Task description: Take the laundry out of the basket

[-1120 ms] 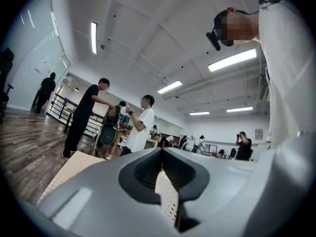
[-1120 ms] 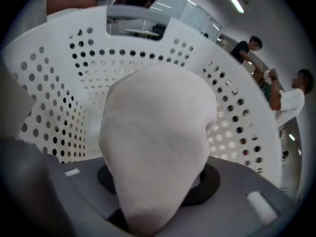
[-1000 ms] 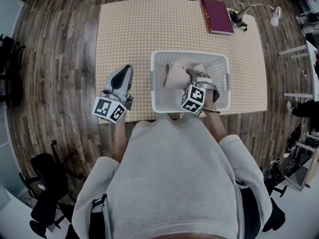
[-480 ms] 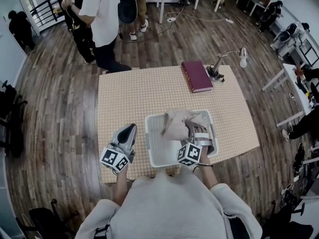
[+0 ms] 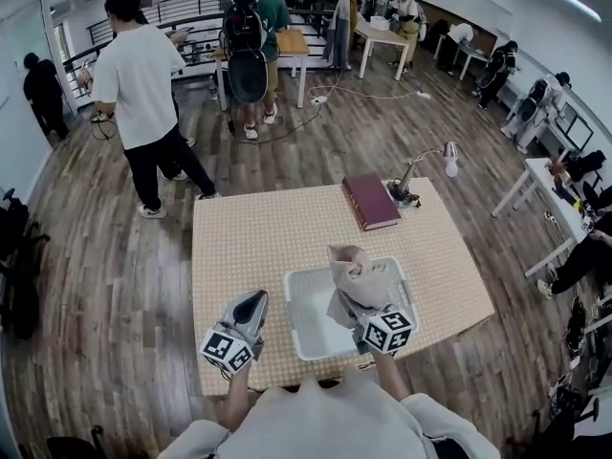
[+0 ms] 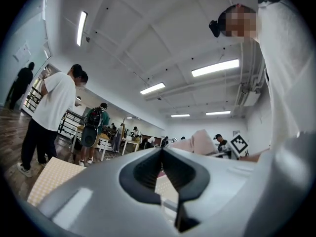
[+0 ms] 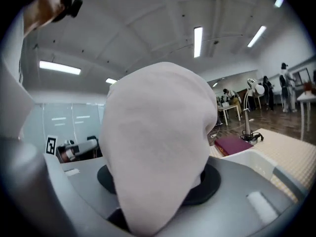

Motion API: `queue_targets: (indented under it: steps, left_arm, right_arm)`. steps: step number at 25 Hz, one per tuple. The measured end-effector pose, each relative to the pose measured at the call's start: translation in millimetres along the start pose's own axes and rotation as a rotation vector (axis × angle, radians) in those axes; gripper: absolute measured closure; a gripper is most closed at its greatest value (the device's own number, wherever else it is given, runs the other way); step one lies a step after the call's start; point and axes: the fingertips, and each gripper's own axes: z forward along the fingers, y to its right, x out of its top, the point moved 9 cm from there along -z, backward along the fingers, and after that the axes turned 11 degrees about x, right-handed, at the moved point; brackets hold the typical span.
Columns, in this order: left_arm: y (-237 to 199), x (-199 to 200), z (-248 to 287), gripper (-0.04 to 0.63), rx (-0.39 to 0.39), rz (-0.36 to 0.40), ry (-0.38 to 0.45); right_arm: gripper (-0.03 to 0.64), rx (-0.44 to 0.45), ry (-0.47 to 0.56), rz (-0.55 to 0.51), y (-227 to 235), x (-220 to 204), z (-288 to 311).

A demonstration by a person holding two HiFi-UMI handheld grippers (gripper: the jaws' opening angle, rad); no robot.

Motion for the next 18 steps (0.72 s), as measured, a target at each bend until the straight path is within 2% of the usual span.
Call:
queue_targets:
  steps: [2,11,18]
  left_arm:
    - [4.6,-0.7,-1.9,0.588,-0.013,-0.001,0.002]
    - [28.4,-5.1,-30.3,0.588,0.0,0.009,-0.008]
    - [91.2,-13.1,-71.8,0.588,0.026,0.05,-0.002]
  right_arm:
    - [0.39,0.009,0.047,0.02,-1.9,0.2,-4.7]
    - [0.388,0.079,0.095,-0.002,-29.9,-5.6,-33.7]
    - [0.388,0.102,0.135,-0.017,-51.3,-13.7,-111.6]
